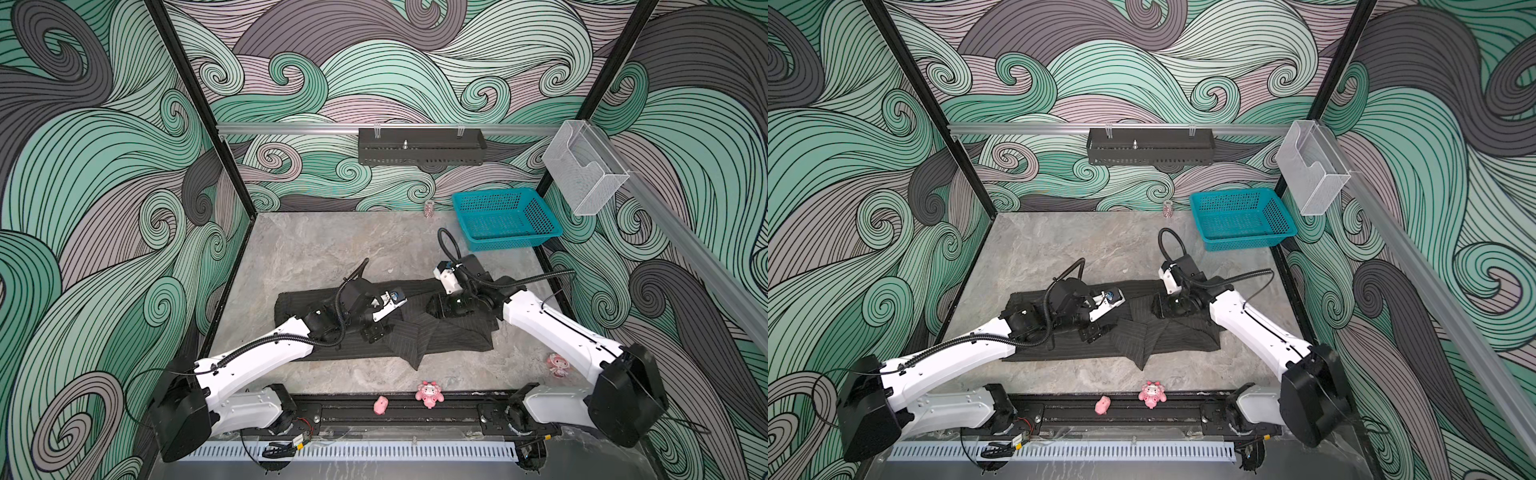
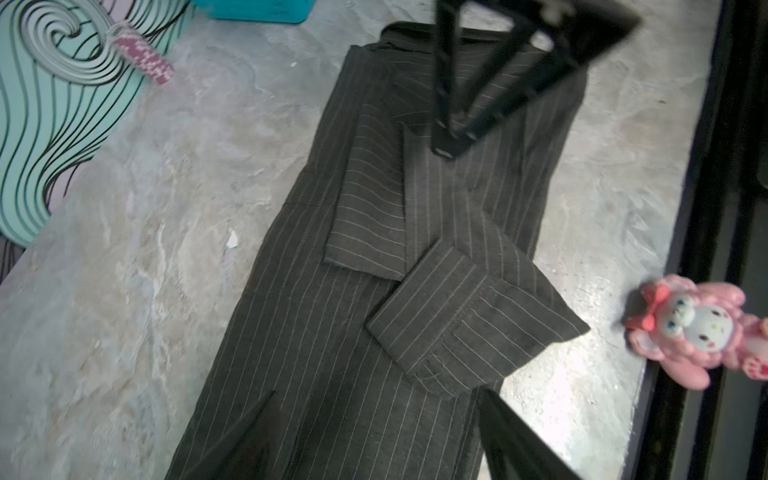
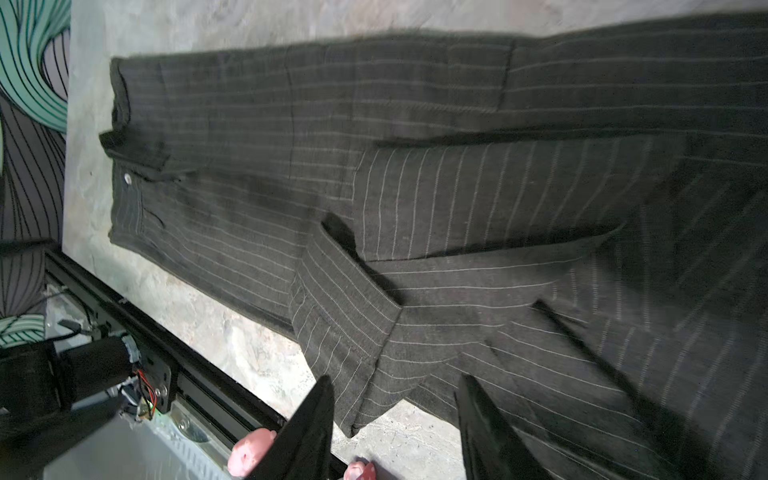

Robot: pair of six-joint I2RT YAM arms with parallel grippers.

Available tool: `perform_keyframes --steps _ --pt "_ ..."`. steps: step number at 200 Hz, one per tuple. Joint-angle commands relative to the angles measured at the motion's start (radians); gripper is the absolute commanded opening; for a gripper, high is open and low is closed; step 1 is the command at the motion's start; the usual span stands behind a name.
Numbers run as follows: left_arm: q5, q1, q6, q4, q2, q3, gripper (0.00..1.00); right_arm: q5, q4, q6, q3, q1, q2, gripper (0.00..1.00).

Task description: Fold and stack the long sleeve shirts

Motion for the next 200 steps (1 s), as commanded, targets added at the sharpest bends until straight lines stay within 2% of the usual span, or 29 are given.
perform_keyframes --steps 1,17,40,88,122,157,179,200 --pt "-0.097 0.023 -0.360 -0.087 0.034 0.042 0.66 -0.043 0.087 0.017 -0.036 0.038 0.052 0.51" --pt "-0.113 0.048 -0.469 -0.117 0.040 0.046 0.64 -0.075 0.119 0.042 -0.042 0.060 0.116 0.51" --pt "-0.124 0.095 -0.523 -0.131 -0.006 0.026 0.64 -0.083 0.149 0.063 -0.041 0.106 0.182 0.51" --pt "-0.121 0.224 -0.544 -0.118 -0.159 -0.038 0.66 -0.039 0.175 0.107 -0.046 0.163 0.262 0.52" --pt "-0.103 0.266 -0.537 -0.142 -0.215 -0.045 0.66 0.004 0.140 0.122 -0.029 0.176 0.293 0.54" --pt "-0.095 0.278 -0.533 -0.157 -0.234 -0.042 0.67 0.095 0.114 0.144 -0.050 0.181 0.244 0.58" --pt "-0.087 0.281 -0.536 -0.148 -0.234 -0.046 0.68 0.050 0.147 0.146 -0.048 0.180 0.288 0.57" --pt "-0.084 0.283 -0.542 -0.149 -0.228 -0.045 0.68 -0.013 0.204 0.167 -0.043 0.186 0.336 0.51"
